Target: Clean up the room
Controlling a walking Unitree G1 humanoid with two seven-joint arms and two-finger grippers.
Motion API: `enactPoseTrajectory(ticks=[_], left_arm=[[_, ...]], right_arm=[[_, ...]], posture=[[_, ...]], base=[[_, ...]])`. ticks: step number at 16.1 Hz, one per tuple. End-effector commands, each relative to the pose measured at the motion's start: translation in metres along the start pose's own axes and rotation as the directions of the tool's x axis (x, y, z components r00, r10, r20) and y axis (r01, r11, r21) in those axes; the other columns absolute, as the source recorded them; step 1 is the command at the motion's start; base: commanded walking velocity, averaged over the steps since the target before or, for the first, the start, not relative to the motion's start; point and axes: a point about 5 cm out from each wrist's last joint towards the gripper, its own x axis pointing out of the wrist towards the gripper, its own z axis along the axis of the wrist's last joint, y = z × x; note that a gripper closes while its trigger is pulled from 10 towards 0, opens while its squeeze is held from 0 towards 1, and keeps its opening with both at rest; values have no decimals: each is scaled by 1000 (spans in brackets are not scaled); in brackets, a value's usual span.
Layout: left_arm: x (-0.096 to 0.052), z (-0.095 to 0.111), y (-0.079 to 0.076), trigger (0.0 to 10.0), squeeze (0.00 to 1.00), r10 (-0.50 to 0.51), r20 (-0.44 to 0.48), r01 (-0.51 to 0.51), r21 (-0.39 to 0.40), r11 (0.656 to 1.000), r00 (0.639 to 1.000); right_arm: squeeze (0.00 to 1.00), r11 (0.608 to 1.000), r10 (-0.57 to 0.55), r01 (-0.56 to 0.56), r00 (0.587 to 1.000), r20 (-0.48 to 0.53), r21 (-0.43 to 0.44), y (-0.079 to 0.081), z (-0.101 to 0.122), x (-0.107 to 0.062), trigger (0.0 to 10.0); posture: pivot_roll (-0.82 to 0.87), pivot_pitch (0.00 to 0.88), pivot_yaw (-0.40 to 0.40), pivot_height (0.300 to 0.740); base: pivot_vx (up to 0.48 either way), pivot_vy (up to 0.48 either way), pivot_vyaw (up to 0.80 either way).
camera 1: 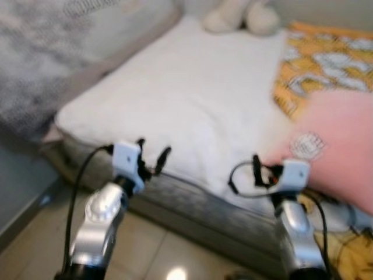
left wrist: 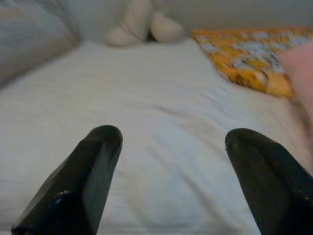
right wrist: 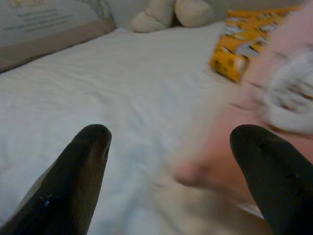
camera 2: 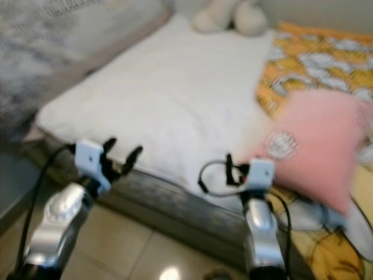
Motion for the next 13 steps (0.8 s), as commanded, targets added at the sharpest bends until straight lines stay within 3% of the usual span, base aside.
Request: enactPoseTrajectory(ticks=[1,10,12,13], left_arm=[[0,0,2,10000,0,-1,-6,1,14,1000,1000],[4,-6,2,10000,0,-1,-25,1,3,1000,1000],[5,-12,7,10000,0,56,-64,-61,-79,995,996],[2,-21,17,10000,0,154,-107,-172,-182,968,982]], right_arm=[[0,1000,5,-5,1000,6,-3,0,2,1,10000],[0,999,33,-31,999,41,-27,8,7,1,10000],[0,999,24,-23,998,54,-29,7,10,1,10000],[0,1000,13,-12,998,58,-28,4,11,0,10000]], posture=[[-140,0,99,740],[-146,0,96,740],[-149,0,99,740],[-156,0,102,740]], base=[[0,0,-613],[0,0,-610],[0,0,-609],[0,0,-613]])
